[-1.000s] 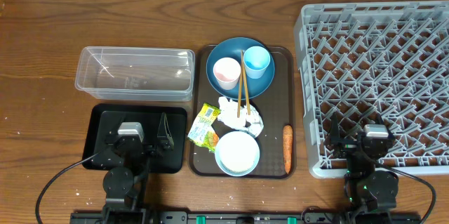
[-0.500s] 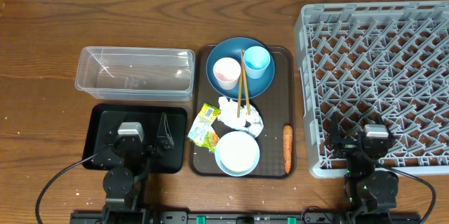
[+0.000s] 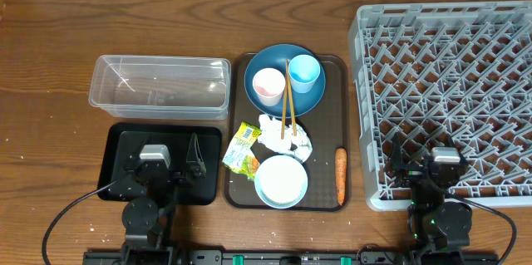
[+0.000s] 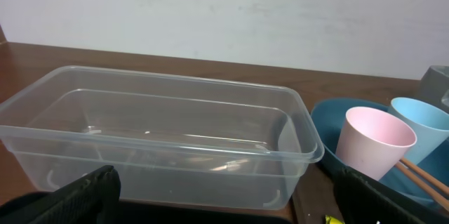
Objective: Sort waste into correct bins and load items into the dishwasher rack
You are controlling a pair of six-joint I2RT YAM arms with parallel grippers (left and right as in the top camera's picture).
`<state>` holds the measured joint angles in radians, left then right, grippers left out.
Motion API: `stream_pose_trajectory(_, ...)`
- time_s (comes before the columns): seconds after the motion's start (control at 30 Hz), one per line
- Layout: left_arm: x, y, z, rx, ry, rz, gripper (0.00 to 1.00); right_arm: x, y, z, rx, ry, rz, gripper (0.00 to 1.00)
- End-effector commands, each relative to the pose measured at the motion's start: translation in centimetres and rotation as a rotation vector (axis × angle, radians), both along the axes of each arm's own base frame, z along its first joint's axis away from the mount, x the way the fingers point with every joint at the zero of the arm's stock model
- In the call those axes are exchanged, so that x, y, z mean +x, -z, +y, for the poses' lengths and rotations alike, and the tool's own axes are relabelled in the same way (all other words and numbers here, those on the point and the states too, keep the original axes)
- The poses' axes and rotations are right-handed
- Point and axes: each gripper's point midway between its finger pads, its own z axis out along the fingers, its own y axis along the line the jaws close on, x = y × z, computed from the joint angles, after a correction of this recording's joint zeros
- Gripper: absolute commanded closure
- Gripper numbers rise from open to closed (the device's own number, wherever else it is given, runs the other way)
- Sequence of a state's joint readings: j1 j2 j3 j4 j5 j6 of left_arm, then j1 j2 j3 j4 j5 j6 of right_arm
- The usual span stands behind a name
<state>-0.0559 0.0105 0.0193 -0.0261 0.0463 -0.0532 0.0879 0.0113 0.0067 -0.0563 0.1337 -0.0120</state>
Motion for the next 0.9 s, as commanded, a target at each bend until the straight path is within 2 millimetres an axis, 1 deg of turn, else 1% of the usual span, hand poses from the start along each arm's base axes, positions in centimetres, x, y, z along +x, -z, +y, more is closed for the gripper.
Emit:
stream_pose_trajectory(0.0, -0.1, 1.0, -1.0, -0.014, 0.056, 0.025, 0.01, 0.0, 0.1, -0.2, -0.005, 0.011, 0.002, 0.01)
stream_pose_trajectory(0.1, -0.6, 0.2, -2.8, -0.036, 0.162, 0.026, 0.01, 0.0, 0.1, -0.2, -0.005, 0.011, 0.002, 0.01)
stream_pose_trajectory(0.13, -0.8, -0.2, -3.1, -0.062, 0.179, 0.033, 0.01, 0.0, 0.1, -0.2, -0.005, 0.011, 0.002, 0.01)
stream_pose_trajectory(0.27, -1.7, -2.1, -3.2, -0.155, 0.173, 0.065, 0.01, 0.0, 0.1, -0.2, -0.005, 0.011, 0.002, 0.01)
stream_pose_trajectory(0.33, -2.4, -3.5, -3.5, -0.176, 0.189, 0.071, 0.01, 0.0, 0.1, -0.2, -0.005, 0.011, 0.002, 0.01)
stream_pose_trajectory(0.47, -4.6, -7.5, -4.5, -0.183, 0.26, 0.064, 0.01, 0.0, 0.1, -0.2, -0.005, 0.011, 0.002, 0.01)
stream_pose_trajectory(0.63, -7.1, -11.7, -4.5, -0.188, 0.262, 0.123, 0.01, 0.0, 0.1, -0.2, -0.005, 0.011, 0.002, 0.01)
stream_pose_trajectory(0.77, -8.0, -15.0, -5.0, -0.198, 0.282, 0.225, 0.01, 0.0, 0.1, -0.2, -0.005, 0.011, 0.002, 0.01)
stream_pose_trajectory(0.87, -8.0, -17.0, -5.3, -0.211, 0.289, 0.345, 0.01, 0.0, 0.1, -0.2, -0.005, 0.011, 0.002, 0.01)
